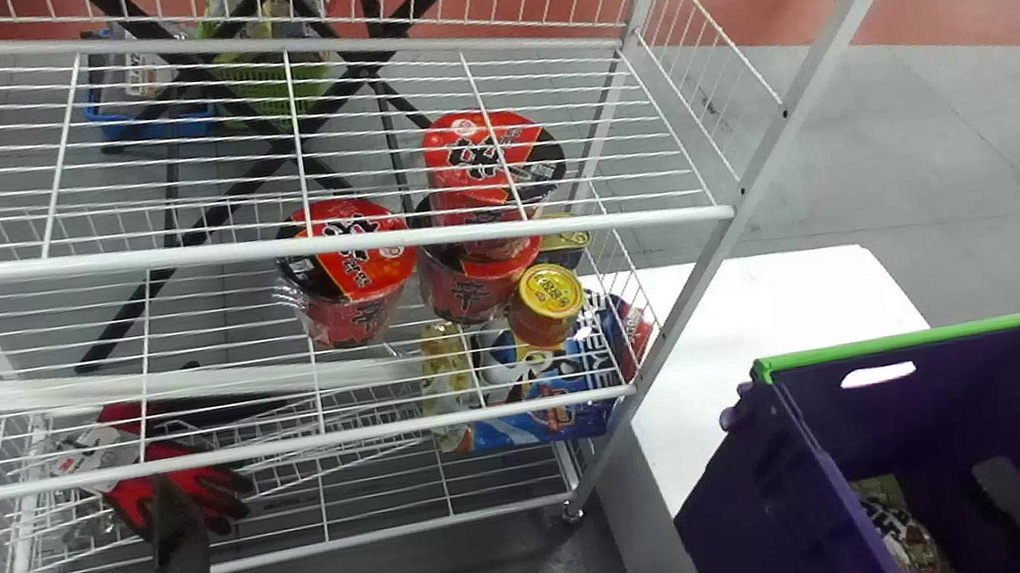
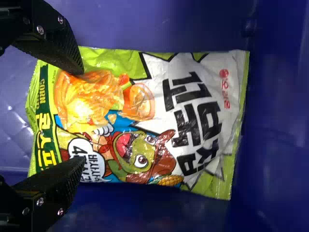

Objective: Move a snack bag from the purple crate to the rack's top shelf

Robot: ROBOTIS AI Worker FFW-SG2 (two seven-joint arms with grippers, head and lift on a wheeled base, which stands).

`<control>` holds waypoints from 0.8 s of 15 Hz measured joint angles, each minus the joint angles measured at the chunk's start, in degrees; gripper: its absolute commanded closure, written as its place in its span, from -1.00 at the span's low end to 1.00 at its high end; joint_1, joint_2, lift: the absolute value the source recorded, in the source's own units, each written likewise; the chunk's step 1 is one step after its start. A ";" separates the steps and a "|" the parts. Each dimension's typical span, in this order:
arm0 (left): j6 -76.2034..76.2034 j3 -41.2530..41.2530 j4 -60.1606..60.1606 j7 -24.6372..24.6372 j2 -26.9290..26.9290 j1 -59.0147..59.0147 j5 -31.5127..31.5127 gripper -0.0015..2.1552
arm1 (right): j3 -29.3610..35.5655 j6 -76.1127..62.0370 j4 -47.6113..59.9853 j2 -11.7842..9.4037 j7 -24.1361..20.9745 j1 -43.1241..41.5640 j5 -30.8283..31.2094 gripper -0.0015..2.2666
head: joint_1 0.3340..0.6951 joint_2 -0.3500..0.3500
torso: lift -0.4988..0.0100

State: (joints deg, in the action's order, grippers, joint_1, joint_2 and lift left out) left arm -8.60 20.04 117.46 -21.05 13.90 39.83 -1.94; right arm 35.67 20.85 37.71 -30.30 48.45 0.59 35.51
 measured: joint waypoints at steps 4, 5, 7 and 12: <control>-0.05 0.00 -0.35 -0.08 0.05 -0.02 0.01 -0.87 | 0.01 1.69 -0.16 0.56 -1.48 -0.32 -0.55 -0.52 | 1.00 -1.00 | -0.84; -0.08 0.00 -0.46 -0.09 0.04 -0.02 0.01 -0.87 | -0.13 3.03 -0.17 0.74 -2.20 -0.48 -0.59 -0.29 | 1.00 -1.00 | -0.84; -0.20 0.00 -0.63 -0.07 -0.02 -0.02 0.01 -0.87 | -0.74 5.57 -0.17 1.01 -4.18 -0.67 -0.87 0.32 | 1.00 -1.00 | -0.84; -0.20 0.30 -0.57 -0.10 -0.15 -0.02 -0.05 -0.87 | -0.95 8.87 0.36 0.97 -4.42 -0.65 -3.98 0.46 | 1.00 -1.00 | -0.84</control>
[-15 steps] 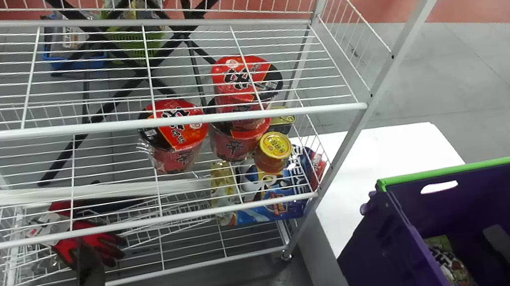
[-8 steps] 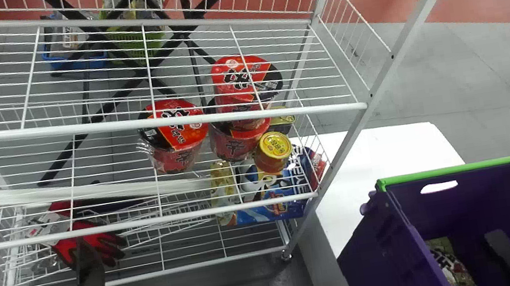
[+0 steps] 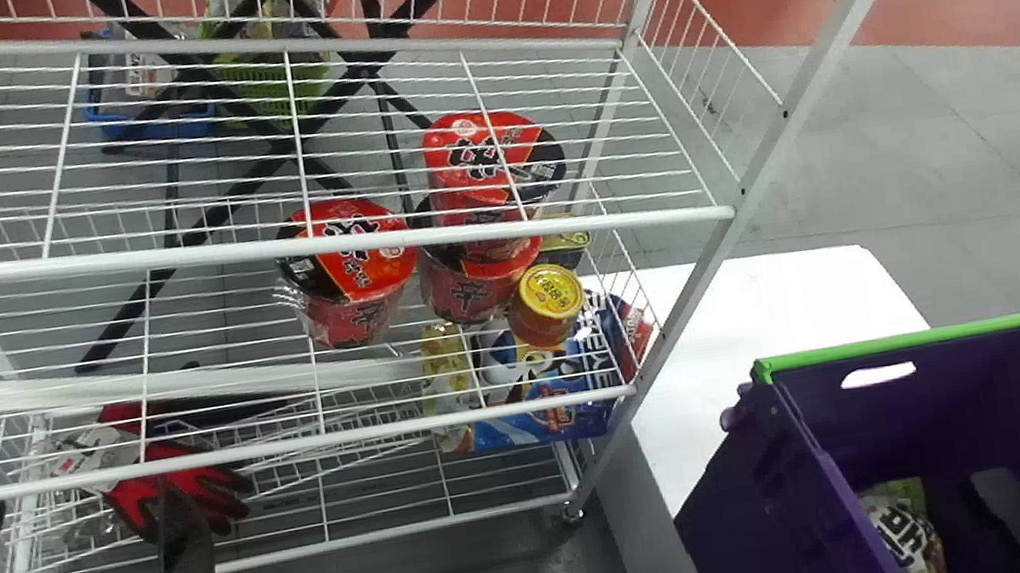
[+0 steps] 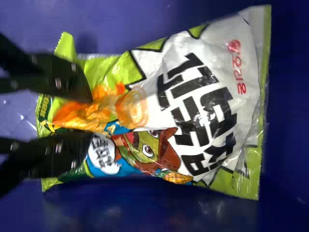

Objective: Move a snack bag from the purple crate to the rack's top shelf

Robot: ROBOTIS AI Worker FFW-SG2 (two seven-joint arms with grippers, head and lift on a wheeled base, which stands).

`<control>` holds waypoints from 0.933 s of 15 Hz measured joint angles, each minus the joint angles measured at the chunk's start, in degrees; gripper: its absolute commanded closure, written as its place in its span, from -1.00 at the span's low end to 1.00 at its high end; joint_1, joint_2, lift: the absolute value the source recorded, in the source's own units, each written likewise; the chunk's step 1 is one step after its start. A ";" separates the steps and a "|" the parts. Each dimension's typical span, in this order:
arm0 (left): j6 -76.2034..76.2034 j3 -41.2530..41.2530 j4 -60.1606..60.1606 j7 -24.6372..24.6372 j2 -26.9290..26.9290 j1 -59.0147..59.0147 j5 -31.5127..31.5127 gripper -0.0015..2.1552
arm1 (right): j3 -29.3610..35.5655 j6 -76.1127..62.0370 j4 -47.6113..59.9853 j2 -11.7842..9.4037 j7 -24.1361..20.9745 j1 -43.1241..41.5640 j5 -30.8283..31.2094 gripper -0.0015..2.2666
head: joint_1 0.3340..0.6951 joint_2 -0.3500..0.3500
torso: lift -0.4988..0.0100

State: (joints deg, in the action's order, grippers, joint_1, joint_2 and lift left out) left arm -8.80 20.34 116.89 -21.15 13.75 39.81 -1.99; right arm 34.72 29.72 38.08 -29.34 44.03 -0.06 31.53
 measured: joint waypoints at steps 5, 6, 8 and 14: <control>0.40 0.23 -0.17 -0.48 -0.15 0.18 -0.15 -0.87 | -0.65 10.11 6.43 1.36 3.94 1.64 -1.45 0.46 | 1.00 -1.00 | -0.81; 0.43 0.24 -0.23 -0.43 -0.26 0.18 -0.27 -0.87 | -0.55 9.59 6.74 1.39 4.16 1.86 -1.91 0.46 | 1.00 -1.00 | -0.80; 0.61 0.31 -0.24 -0.33 -0.52 0.16 -0.51 -0.87 | 0.24 6.11 7.87 1.75 4.79 2.98 -3.02 0.46 | 1.00 -1.00 | -0.77; 1.18 0.31 -0.28 -0.20 -0.85 -0.07 -0.75 -0.87 | 2.96 0.96 12.09 4.31 4.93 5.69 -3.81 0.47 | 1.00 -1.00 | -0.67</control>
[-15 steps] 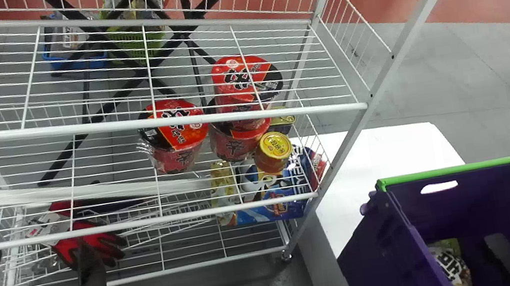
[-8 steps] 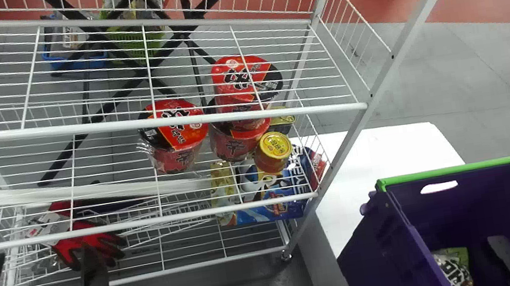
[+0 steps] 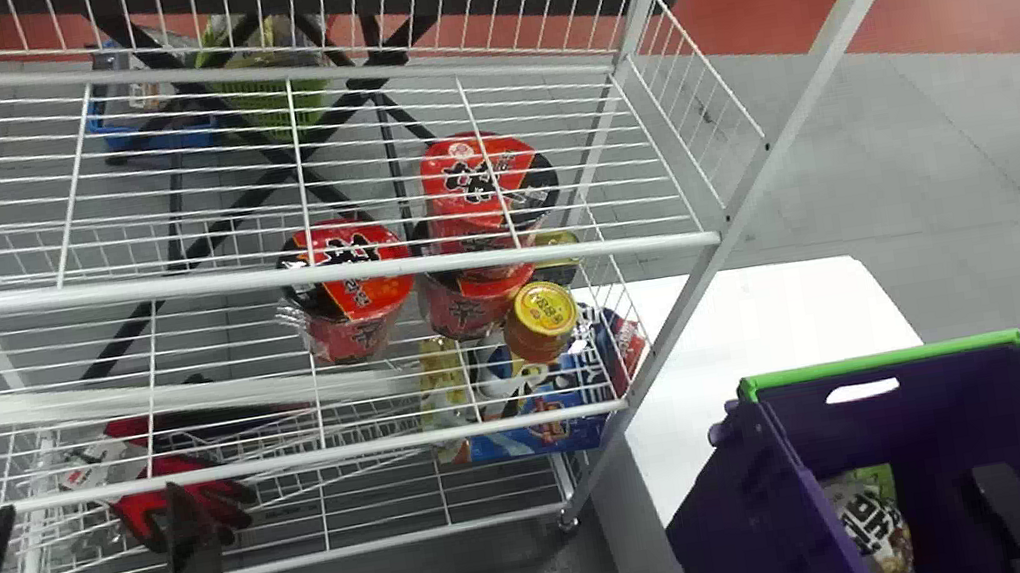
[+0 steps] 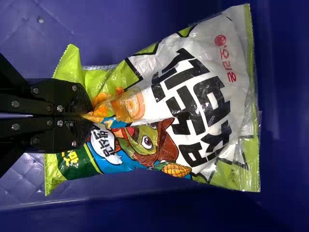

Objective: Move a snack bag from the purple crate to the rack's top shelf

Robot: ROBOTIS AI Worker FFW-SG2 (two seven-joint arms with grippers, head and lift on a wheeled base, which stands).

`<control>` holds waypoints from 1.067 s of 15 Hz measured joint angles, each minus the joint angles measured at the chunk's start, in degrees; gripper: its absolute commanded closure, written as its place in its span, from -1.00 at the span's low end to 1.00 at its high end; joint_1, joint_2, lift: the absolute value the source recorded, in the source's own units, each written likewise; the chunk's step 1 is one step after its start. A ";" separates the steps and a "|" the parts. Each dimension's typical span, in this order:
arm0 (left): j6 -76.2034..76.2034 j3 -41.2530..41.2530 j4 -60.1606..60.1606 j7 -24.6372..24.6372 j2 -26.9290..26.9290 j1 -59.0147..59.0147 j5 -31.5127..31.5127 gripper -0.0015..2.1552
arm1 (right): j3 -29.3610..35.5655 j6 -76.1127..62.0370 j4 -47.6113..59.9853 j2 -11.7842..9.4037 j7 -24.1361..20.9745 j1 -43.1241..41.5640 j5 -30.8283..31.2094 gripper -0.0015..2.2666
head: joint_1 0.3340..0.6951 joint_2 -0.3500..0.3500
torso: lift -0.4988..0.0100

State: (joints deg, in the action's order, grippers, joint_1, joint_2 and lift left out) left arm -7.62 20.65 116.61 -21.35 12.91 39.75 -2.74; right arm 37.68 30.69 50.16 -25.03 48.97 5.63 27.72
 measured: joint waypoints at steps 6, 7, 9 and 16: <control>-0.18 -0.09 -0.16 -0.36 -0.28 -0.22 -0.40 -0.86 | 2.63 0.27 9.46 4.98 1.14 5.66 -0.83 0.47 | 1.00 -1.00 | -0.58; -0.18 -0.09 -0.20 -0.36 -0.32 -0.28 -0.47 -0.87 | 2.88 0.11 11.05 5.72 1.17 6.78 -1.37 0.46 | 1.00 -1.00 | -0.56; -0.05 -0.06 -0.32 -0.26 -0.44 -0.44 -0.55 -0.87 | 3.93 -0.22 12.93 6.82 1.96 8.07 -1.90 0.47 | 1.00 -1.00 | -0.53; 3.00 0.72 -0.52 -0.07 -0.78 -1.73 -1.23 -0.86 | 5.90 -1.60 16.55 8.80 3.14 11.34 -4.26 0.47 | 1.00 -1.00 | -0.42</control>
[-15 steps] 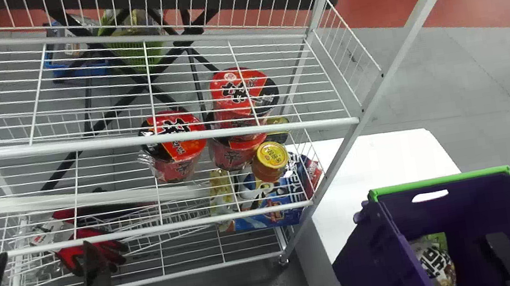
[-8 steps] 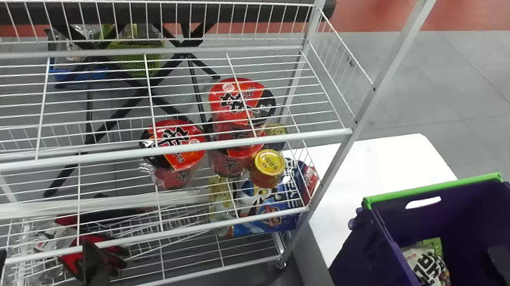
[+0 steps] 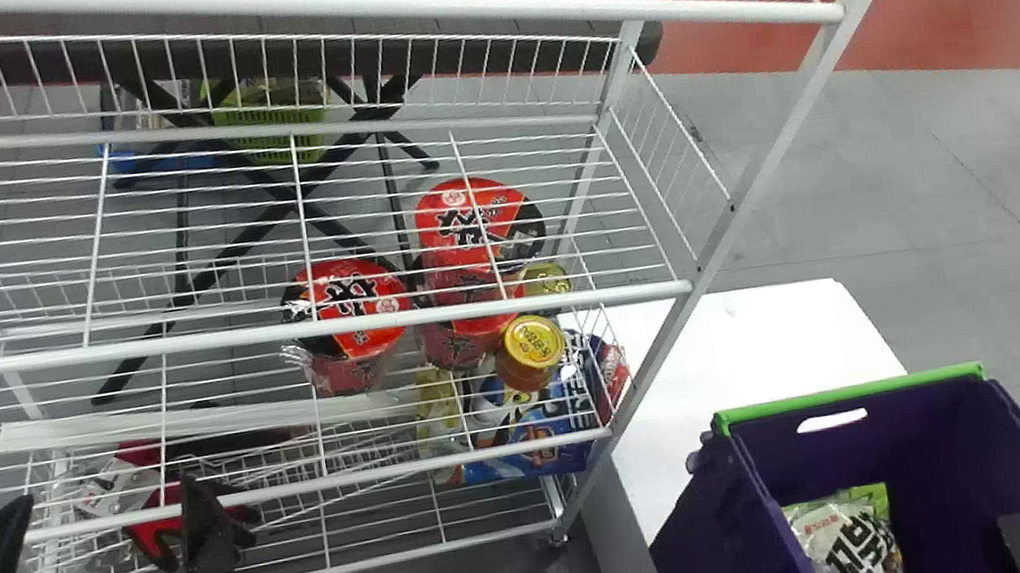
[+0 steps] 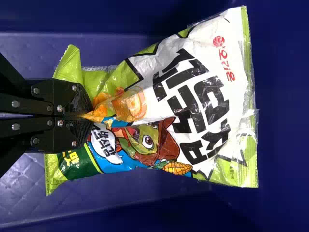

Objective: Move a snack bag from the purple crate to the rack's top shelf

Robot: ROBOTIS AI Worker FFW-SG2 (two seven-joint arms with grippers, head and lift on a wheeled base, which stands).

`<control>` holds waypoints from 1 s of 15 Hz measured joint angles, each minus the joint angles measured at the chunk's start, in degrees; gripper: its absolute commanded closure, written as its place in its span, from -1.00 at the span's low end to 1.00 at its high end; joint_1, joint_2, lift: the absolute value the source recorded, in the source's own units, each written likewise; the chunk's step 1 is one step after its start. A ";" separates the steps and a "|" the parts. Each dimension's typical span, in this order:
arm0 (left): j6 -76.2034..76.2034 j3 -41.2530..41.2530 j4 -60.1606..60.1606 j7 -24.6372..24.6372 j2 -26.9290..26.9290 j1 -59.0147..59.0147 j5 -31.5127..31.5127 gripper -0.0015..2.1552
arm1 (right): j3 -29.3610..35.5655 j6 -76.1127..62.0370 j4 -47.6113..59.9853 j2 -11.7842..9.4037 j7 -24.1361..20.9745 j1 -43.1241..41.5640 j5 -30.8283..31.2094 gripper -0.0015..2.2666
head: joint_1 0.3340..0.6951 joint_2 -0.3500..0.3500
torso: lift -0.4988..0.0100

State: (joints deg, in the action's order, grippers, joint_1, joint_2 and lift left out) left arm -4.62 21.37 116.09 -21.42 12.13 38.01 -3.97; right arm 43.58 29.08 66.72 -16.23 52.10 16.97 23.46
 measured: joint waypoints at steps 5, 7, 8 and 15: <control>1.58 0.28 0.63 0.07 0.00 -0.06 -0.39 -0.86 | 0.85 0.51 2.22 0.94 1.48 0.49 -0.40 0.47 | 1.00 -1.00 | -0.34; 1.90 0.48 0.71 0.13 0.00 -0.20 -0.43 -0.86 | 1.65 0.81 3.15 1.11 2.12 0.87 -0.51 0.47 | 1.00 -1.00 | -0.31; 1.93 0.56 0.71 0.13 0.00 -0.26 -0.43 -0.86 | 2.12 0.82 3.70 1.31 2.41 1.11 -0.52 0.47 | 1.00 -1.00 | -0.29; 2.38 1.26 2.17 0.01 0.16 0.03 -0.78 -0.86 | 4.70 0.62 7.34 2.43 3.99 2.90 -2.34 0.47 | 1.00 -1.00 | -0.18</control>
State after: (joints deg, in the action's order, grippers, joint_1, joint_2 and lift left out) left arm -2.24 22.63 118.26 -21.42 12.29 38.04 -4.75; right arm 48.28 29.71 74.05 -13.80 56.09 19.88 21.12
